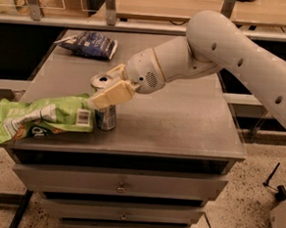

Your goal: Move redbull can near green rice chip bag

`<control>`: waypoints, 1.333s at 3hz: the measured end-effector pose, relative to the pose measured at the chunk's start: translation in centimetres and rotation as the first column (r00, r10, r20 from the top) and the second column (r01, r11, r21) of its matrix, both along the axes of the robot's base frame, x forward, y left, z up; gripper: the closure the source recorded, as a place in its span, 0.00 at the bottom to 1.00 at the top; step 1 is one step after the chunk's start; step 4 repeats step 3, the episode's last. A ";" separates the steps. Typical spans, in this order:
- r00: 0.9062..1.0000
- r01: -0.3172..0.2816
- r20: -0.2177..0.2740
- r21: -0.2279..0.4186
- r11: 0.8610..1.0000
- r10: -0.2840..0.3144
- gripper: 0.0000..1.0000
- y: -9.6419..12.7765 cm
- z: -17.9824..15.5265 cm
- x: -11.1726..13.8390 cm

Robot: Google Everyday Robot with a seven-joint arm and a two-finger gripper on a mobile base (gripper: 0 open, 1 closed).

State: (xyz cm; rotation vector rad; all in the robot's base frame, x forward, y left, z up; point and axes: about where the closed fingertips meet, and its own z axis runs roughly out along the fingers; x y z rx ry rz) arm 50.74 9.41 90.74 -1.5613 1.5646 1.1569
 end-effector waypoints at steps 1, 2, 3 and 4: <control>0.996 -0.037 0.077 0.004 0.999 0.037 0.00 0.2 1.2 -0.1; 0.988 -0.065 0.139 0.003 0.998 0.064 0.00 0.1 2.5 -0.1; 0.988 -0.067 0.143 0.004 0.998 0.066 0.00 0.1 2.6 -0.1; 0.988 -0.067 0.143 0.004 0.998 0.066 0.00 0.1 2.6 -0.1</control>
Offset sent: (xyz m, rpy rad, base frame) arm 0.0026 -0.0052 0.0408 0.0114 -0.2148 0.0892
